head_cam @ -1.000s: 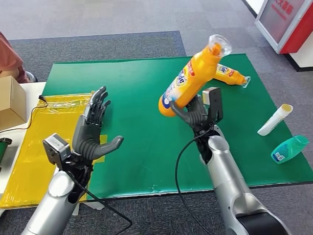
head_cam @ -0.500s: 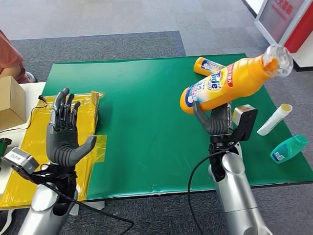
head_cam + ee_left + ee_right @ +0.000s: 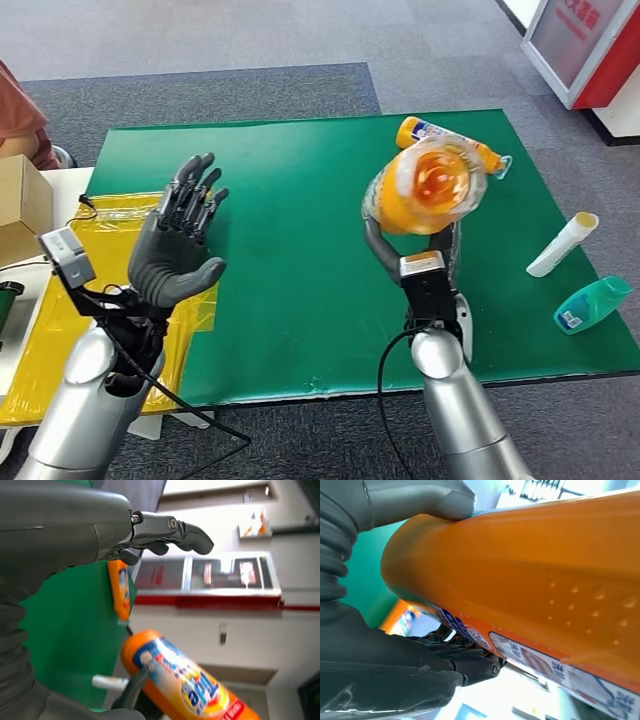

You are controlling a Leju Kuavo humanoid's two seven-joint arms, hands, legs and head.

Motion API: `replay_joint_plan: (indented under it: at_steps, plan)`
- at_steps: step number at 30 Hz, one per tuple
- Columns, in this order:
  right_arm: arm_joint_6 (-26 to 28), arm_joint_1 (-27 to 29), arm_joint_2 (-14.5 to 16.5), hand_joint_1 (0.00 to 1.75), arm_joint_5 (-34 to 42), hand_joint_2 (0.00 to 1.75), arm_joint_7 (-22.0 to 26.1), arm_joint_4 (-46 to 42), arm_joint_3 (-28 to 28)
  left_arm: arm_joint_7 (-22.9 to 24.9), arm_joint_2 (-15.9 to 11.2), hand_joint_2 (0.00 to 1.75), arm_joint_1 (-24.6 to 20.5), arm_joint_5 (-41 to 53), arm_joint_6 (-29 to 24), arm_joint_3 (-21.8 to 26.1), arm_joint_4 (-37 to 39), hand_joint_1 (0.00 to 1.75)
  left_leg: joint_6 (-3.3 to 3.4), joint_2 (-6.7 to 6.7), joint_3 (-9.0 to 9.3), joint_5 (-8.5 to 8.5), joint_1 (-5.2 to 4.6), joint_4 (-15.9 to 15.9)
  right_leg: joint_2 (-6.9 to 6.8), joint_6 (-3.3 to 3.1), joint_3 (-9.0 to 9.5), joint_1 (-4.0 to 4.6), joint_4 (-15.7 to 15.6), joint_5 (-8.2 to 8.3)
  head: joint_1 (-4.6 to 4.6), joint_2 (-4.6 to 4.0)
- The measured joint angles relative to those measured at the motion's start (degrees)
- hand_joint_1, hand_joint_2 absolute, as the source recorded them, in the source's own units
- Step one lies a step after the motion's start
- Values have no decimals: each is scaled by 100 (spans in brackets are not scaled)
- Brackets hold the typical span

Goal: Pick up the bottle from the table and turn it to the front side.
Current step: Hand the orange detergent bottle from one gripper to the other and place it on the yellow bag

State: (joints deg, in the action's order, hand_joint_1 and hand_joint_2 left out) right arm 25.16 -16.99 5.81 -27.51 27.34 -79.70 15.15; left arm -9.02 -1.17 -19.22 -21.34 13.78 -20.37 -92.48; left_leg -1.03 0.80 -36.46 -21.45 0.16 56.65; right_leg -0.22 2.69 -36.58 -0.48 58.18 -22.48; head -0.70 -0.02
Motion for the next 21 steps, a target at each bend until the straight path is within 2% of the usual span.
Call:
replay_joint_plan:
  at_steps: [6,10,21]
  plan:
    - [578,-73,57,175,-1042,175,-68,198,531,498,-109,175,-884,-426,589,-644,411,0,1,0,-1,1,0,0,0,1,0,0,0,4,0,0]
    - [729,-185,83,175,-1537,175,-240,382,860,642,-222,175,-1385,-454,791,-1098,559,0,0,0,-1,2,0,0,0,-1,0,0,0,5,1,0]
    - [707,-350,133,175,-1776,175,-489,635,1227,684,-461,175,-2028,-55,838,-1613,726,0,0,0,-2,2,0,0,0,-1,-1,0,1,4,0,0]
